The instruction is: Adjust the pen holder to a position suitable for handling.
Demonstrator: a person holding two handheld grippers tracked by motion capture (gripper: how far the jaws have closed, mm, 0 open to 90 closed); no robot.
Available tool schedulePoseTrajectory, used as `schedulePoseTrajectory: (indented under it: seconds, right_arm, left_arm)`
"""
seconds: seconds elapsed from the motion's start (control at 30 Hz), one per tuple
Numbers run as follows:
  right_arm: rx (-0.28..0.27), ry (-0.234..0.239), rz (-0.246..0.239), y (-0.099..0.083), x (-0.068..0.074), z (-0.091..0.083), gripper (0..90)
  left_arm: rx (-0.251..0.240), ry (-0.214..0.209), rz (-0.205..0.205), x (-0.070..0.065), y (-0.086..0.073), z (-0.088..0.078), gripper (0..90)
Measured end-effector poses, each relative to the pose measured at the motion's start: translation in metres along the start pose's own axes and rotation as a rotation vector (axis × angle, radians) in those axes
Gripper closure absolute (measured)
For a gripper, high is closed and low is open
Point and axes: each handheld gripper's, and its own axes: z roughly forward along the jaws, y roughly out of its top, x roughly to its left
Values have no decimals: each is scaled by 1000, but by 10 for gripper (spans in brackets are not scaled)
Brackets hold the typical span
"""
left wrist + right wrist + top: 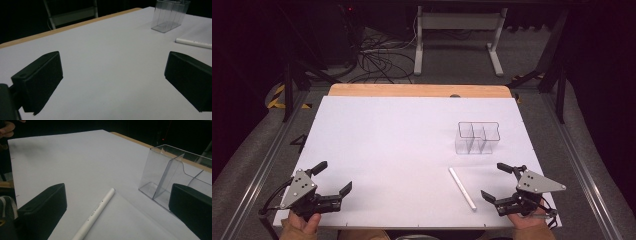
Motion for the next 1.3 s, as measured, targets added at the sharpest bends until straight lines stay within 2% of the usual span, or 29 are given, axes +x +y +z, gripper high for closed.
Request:
schedulePoseTrajectory:
  seconds: [0.13, 0.27, 0.33, 0.4, 0.53, 0.83, 1.07, 1.17, 1.3]
  right_arm:
    - [3, -5, 4, 0, 0, -1, 14]
    - [-1, -4, 9, 0, -1, -1, 13]
    - [2, -6, 6, 0, -1, 0, 13]
    - [2, 0, 10, 1, -1, 1, 16]
    - [-3, 7, -5, 2, 1, 2, 25]
    - [-6, -4, -3, 4, 0, 0, 26]
    - [5, -4, 3, 11, -4, 2, 25]
    - [18, -2, 6, 15, -6, 3, 23]
    - [7, -12, 5, 19, -7, -1, 22]
  left_arm:
    - [-28, -36, -34, 1, 1, -2, 25]
    - [-30, -36, -39, 2, 1, -3, 31]
    - [-23, -13, -44, 3, 0, -4, 39]
    - [-30, -13, -50, 4, 0, -5, 43]
    - [-26, 8, -31, 3, 0, -6, 47]
    - [-26, 25, -36, 7, 0, -6, 53]
    - [-21, 26, -16, 4, 0, -6, 52]
    - [-13, 18, -20, 3, 0, -5, 53]
    - [-13, 18, -11, 2, 0, -5, 53]
